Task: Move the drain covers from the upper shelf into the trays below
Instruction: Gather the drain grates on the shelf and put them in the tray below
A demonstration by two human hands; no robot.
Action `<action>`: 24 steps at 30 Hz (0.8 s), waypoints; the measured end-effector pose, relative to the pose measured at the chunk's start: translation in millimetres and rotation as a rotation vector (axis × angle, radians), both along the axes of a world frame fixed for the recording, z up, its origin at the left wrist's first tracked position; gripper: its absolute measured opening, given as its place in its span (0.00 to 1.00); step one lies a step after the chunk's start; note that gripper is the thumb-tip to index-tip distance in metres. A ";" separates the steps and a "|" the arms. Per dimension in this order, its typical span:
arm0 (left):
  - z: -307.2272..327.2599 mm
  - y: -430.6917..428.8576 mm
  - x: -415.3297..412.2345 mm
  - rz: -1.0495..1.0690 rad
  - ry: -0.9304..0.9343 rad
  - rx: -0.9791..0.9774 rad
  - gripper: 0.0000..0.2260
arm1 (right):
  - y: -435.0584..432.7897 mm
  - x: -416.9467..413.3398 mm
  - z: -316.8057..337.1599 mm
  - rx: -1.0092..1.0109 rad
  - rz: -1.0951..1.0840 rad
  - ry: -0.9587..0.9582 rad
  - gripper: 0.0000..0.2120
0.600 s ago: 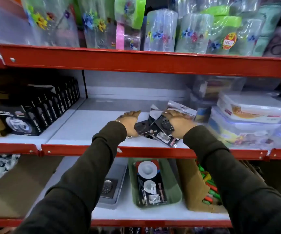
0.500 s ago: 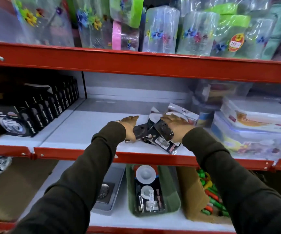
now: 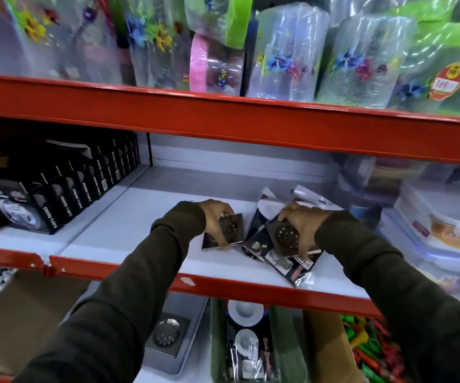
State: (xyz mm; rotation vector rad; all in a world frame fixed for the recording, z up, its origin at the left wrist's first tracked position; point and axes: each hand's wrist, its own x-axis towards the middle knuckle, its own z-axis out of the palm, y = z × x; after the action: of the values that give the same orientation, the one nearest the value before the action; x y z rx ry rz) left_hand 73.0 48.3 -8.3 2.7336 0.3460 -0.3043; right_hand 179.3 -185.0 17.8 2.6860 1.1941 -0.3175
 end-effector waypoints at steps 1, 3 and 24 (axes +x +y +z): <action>3.1 10.0 -4.0 0.007 -0.006 0.030 0.41 | 0.9 -1.1 2.2 -0.003 -0.012 -0.018 0.48; 11.6 36.5 -15.8 0.014 0.034 0.131 0.40 | 6.2 -5.9 8.7 0.015 -0.034 -0.028 0.46; -6.7 191.9 -118.3 0.216 -0.551 -0.081 0.29 | 206.8 -90.1 -19.6 0.425 0.083 0.267 0.36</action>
State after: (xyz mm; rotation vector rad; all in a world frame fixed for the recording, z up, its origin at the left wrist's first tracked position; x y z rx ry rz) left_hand -45.3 240.3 -15.0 2.5350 0.4508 0.4733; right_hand 89.3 21.8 -1.8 3.0084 1.6055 -0.4686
